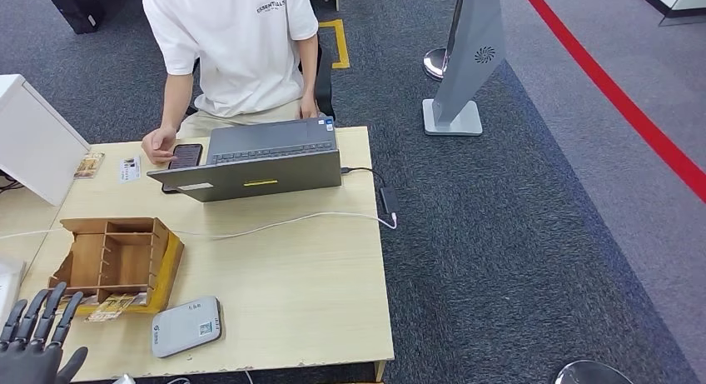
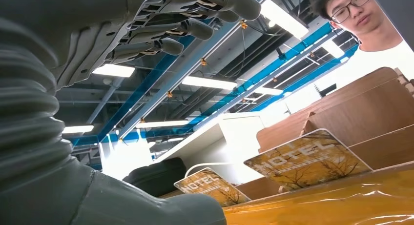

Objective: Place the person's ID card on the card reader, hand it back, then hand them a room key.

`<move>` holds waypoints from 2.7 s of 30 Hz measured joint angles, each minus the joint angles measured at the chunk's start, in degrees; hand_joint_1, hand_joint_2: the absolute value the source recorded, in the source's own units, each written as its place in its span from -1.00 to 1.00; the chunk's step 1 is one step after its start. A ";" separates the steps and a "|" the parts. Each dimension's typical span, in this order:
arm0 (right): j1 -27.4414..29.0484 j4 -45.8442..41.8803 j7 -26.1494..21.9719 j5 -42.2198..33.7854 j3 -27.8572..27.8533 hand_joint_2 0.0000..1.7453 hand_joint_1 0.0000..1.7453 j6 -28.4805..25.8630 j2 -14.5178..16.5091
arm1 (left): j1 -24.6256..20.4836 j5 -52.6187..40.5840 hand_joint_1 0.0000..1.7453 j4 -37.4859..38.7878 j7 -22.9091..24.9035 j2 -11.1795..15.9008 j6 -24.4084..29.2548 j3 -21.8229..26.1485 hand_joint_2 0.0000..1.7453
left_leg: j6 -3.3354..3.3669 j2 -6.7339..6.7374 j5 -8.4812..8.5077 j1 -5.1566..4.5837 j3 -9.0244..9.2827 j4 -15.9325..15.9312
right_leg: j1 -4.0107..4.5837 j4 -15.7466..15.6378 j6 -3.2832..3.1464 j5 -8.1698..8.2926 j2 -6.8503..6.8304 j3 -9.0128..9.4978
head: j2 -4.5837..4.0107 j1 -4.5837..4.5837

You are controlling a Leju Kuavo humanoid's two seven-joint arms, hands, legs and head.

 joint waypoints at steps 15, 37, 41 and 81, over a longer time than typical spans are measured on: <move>-0.01 0.00 -0.07 0.70 0.17 -1.00 -1.00 0.75 0.00 | -2.15 -1.87 -1.00 0.05 -0.02 -1.73 0.00 -1.45 1.00 | 0.00 0.00 0.00 0.00 0.01 0.00 | 0.00 0.00 0.00 0.00 0.00 0.00 | 0.00 0.00; -0.01 0.00 -0.43 1.72 0.27 -1.00 -1.00 0.83 0.00 | -6.94 -6.63 -1.00 3.77 0.01 -1.87 0.00 -0.13 1.00 | 0.00 -0.01 0.00 0.00 -0.02 0.00 | 0.00 0.00 0.00 0.00 -0.01 0.00 | 0.00 -0.01; -0.01 0.00 -0.47 1.88 0.30 -1.00 -1.00 0.83 0.00 | -7.63 -7.19 -1.00 4.58 0.00 -1.87 -0.01 0.20 1.00 | 0.00 -0.01 0.00 0.00 -0.02 0.00 | 0.00 0.00 0.00 0.00 -0.01 0.00 | 0.00 -0.01; -0.01 0.00 -0.48 1.78 0.48 -1.00 -1.00 0.82 0.00 | -9.16 -8.37 -1.00 10.06 1.60 -1.96 0.00 0.89 1.00 | 0.00 0.00 0.00 0.00 0.00 0.01 | 0.00 0.00 0.00 0.00 0.00 0.00 | 0.00 -0.01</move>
